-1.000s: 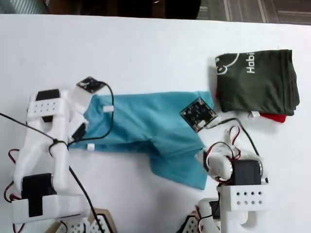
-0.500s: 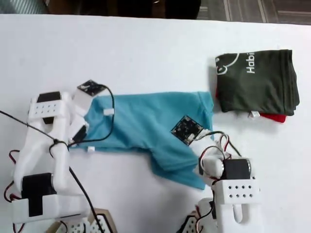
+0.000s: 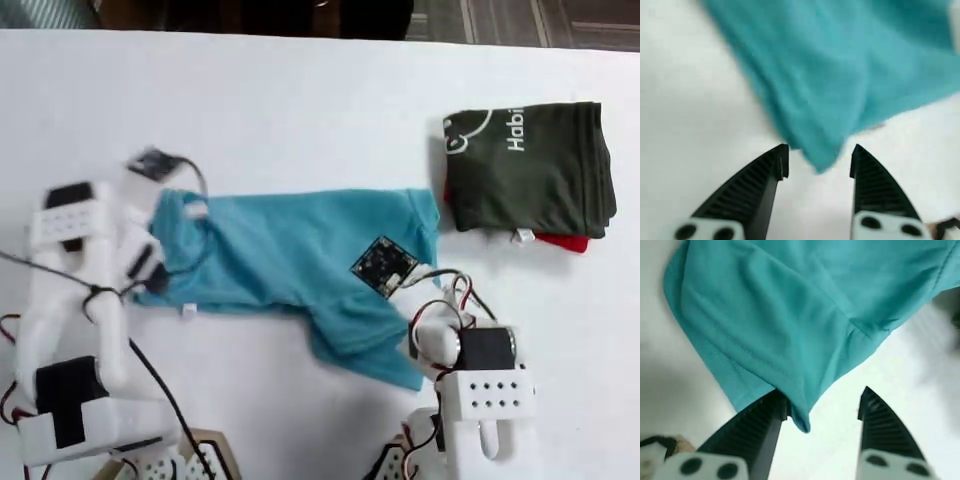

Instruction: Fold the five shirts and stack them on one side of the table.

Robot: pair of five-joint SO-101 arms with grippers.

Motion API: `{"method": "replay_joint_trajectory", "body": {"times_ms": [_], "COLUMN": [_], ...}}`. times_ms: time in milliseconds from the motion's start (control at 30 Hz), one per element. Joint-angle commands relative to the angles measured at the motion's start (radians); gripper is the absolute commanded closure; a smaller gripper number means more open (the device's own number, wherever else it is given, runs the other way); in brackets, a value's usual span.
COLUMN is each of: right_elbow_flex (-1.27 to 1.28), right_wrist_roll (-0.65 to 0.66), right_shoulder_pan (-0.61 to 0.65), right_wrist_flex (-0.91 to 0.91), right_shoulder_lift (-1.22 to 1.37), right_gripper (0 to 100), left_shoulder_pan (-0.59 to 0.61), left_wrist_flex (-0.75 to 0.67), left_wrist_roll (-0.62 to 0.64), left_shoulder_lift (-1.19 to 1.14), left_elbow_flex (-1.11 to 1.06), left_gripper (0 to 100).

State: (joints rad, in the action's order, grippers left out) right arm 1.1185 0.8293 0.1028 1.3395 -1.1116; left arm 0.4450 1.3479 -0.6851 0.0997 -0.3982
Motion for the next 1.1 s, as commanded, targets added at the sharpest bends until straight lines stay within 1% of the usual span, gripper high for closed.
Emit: {"method": "replay_joint_trajectory", "body": {"times_ms": [0, 67, 133, 200, 300, 400, 433, 467, 500, 533, 567, 600, 633, 700, 767, 900, 1067], "right_elbow_flex": [-0.126, -0.210, -0.288, -0.348, -0.400, -0.359, -0.333, -0.307, -0.284, -0.270, -0.262, -0.264, -0.275, -0.308, -0.368, -0.525, -0.660], "right_wrist_roll": [-0.095, -0.153, -0.196, -0.210, -0.207, -0.216, -0.216, -0.216, -0.216, -0.216, -0.232, -0.259, -0.284, -0.322, -0.358, -0.431, -0.434], "right_shoulder_pan": [-0.005, -0.002, -0.002, -0.001, -0.007, -0.001, -0.001, -0.002, -0.002, -0.002, 0.001, 0.008, 0.018, 0.033, 0.048, 0.074, 0.070], "right_wrist_flex": [-0.022, -0.022, -0.022, -0.021, -0.027, -0.137, -0.189, -0.248, -0.303, -0.354, -0.400, -0.441, -0.486, -0.567, -0.618, -0.625, -0.622], "right_shoulder_lift": [-0.031, -0.030, -0.030, -0.030, -0.021, 0.007, 0.035, 0.071, 0.120, 0.179, 0.240, 0.309, 0.378, 0.522, 0.664, 0.926, 1.168], "right_gripper": [80.0, 80.2, 80.2, 80.2, 80.3, 80.7, 82.0, 85.4, 91.4, 98.5, 98.1, 96.1, 98.0, 97.6, 97.8, 97.8, 97.8], "left_shoulder_pan": [0.072, 0.086, 0.086, 0.077, 0.034, -0.034, -0.064, -0.091, -0.118, -0.141, -0.160, -0.175, -0.187, -0.198, -0.196, -0.184, -0.172], "left_wrist_flex": [0.066, 0.095, 0.106, 0.104, 0.094, 0.080, 0.078, 0.075, 0.075, 0.075, 0.075, 0.074, 0.066, 0.038, 0.009, -0.003, 0.034], "left_wrist_roll": [0.005, 0.009, 0.048, 0.081, 0.098, 0.109, 0.130, 0.157, 0.181, 0.203, 0.227, 0.259, 0.284, 0.316, 0.339, 0.396, 0.414], "left_shoulder_lift": [0.006, 0.006, 0.005, 0.003, 0.002, -0.015, -0.034, -0.058, -0.089, -0.124, -0.163, -0.203, -0.244, -0.327, -0.411, -0.585, -0.775], "left_elbow_flex": [0.202, 0.291, 0.346, 0.369, 0.361, 0.329, 0.318, 0.311, 0.309, 0.317, 0.329, 0.349, 0.371, 0.427, 0.496, 0.664, 0.808], "left_gripper": [78, 78, 78, 78, 78, 78, 78, 80, 83, 89, 97, 99, 95, 97, 97, 97, 97]}}
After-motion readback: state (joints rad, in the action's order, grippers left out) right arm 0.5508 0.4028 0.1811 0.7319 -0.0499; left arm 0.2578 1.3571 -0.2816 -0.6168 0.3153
